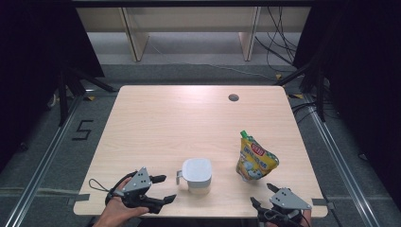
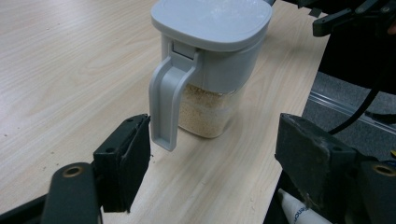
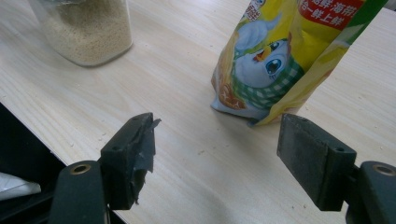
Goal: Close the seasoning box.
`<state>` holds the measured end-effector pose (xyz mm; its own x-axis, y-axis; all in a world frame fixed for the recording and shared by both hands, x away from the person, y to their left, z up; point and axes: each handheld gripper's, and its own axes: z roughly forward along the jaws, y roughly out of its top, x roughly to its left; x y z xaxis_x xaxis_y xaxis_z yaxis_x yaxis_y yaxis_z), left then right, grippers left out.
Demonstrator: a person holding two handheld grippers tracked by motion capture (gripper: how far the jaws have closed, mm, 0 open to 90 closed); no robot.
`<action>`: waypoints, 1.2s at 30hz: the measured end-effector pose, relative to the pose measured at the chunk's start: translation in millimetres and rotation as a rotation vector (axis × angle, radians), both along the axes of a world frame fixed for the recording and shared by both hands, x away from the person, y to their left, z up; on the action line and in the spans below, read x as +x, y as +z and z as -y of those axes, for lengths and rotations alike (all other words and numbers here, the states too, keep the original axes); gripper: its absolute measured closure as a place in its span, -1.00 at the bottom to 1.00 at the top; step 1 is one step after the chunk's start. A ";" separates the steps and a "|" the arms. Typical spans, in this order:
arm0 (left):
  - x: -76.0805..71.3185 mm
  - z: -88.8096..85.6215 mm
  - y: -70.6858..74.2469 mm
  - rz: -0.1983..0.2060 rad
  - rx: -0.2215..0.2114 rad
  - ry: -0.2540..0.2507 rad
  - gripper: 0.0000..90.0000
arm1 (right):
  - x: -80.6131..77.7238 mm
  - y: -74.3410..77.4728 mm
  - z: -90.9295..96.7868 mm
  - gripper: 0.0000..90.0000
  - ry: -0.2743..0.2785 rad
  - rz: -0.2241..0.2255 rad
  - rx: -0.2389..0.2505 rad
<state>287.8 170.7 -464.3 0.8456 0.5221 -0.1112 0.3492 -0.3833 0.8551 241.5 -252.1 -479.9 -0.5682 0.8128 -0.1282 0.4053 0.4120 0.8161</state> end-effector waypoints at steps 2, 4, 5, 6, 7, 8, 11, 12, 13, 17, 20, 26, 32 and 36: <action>0.4 -1.0 -0.6 0.008 0.017 -0.014 -0.43 | -0.1 0.0 0.1 -0.36 0.003 0.000 -0.003; -1.3 -0.6 -1.7 -0.004 0.010 0.001 -0.43 | -2.2 0.1 -0.3 -0.39 0.005 -0.032 0.011; -2.2 -0.4 -2.0 -0.005 0.008 0.005 -0.44 | -1.4 -0.3 0.8 -0.43 0.033 -0.036 0.010; -2.1 -1.1 -2.5 0.005 0.018 -0.012 -0.45 | -1.5 -0.6 1.9 -0.46 0.045 -0.040 0.009; -2.5 -0.9 -3.0 0.017 0.027 -0.021 -0.47 | -2.7 -1.6 2.9 -0.45 0.044 -0.044 0.012; -5.0 0.6 -4.6 -0.009 0.011 -0.003 -0.48 | -3.9 -2.3 3.4 -0.46 0.046 -0.044 0.012; -6.8 1.1 -6.5 0.002 0.034 0.000 -0.51 | -6.5 -2.4 3.8 -0.46 0.063 -0.041 0.002; -6.8 1.3 -7.5 0.017 0.041 -0.006 -0.52 | -7.3 -2.4 3.7 -0.47 0.066 -0.040 0.002; -6.0 0.7 -8.0 0.030 0.064 -0.013 -0.53 | -8.3 -2.6 3.1 -0.47 0.069 -0.054 0.013; -10.6 3.9 -10.9 0.008 0.045 0.003 -0.55 | -9.0 -3.7 4.3 -0.48 0.073 -0.042 0.005; -11.9 5.5 -11.6 0.008 0.048 0.009 -0.55 | -9.3 -3.8 4.0 -0.47 0.069 -0.040 -0.006; -11.7 6.7 -12.3 0.016 0.050 0.007 -0.56 | -7.9 -5.5 4.8 -0.46 0.057 -0.046 -0.028; -11.2 7.3 -13.4 0.009 0.053 0.005 -0.56 | -7.3 -6.1 6.1 -0.46 0.047 -0.049 -0.031; -10.8 6.9 -13.4 0.014 0.065 0.004 -0.57 | -7.1 -6.1 6.4 -0.46 0.047 -0.051 -0.030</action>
<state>277.0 163.9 -477.7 0.8449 0.5309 -0.0653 0.3391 -0.4372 0.8330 234.4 -258.4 -486.0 -0.6121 0.7813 -0.1219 0.4261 0.4557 0.7815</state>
